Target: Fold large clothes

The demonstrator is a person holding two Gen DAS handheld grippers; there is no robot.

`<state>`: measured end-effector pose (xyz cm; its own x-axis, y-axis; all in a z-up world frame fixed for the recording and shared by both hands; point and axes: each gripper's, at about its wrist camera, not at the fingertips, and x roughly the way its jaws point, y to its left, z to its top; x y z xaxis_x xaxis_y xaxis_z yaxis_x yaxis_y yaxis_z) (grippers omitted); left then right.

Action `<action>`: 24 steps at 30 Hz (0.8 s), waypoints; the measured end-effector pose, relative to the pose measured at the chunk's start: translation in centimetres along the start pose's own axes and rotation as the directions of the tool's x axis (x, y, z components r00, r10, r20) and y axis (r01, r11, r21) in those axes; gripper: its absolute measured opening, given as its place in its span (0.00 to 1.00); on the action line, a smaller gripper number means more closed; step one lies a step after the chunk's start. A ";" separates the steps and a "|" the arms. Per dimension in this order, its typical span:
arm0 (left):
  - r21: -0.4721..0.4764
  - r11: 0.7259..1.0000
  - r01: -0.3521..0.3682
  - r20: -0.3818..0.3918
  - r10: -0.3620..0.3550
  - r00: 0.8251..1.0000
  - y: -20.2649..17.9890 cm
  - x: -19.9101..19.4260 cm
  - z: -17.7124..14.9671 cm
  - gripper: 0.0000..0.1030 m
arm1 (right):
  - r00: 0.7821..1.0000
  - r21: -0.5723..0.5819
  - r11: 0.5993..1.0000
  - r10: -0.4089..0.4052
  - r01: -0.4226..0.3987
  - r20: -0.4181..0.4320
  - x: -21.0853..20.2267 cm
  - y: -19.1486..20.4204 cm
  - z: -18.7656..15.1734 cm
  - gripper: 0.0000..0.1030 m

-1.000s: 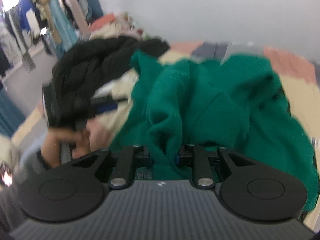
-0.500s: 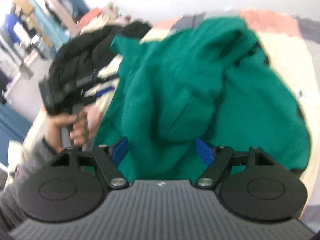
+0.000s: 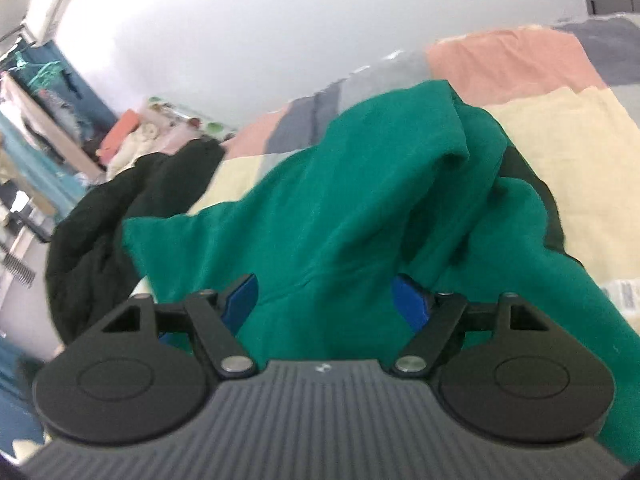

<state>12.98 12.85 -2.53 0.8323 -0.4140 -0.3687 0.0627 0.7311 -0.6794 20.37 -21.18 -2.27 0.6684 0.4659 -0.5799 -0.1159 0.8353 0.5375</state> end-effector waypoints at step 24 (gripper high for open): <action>0.054 0.998 0.029 -0.033 -0.028 0.999 0.0 -0.2 0.1 0.42 | 0.951 -0.149 0.968 0.231 -0.203 0.207 -2.4 -1.6 2.0 0.21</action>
<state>12.93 13.00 -2.39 0.8115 -0.4517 -0.3707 0.1165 0.7467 -0.6549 20.45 -24.22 -0.56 0.7604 0.5756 -0.3006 -0.3574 0.7575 0.5463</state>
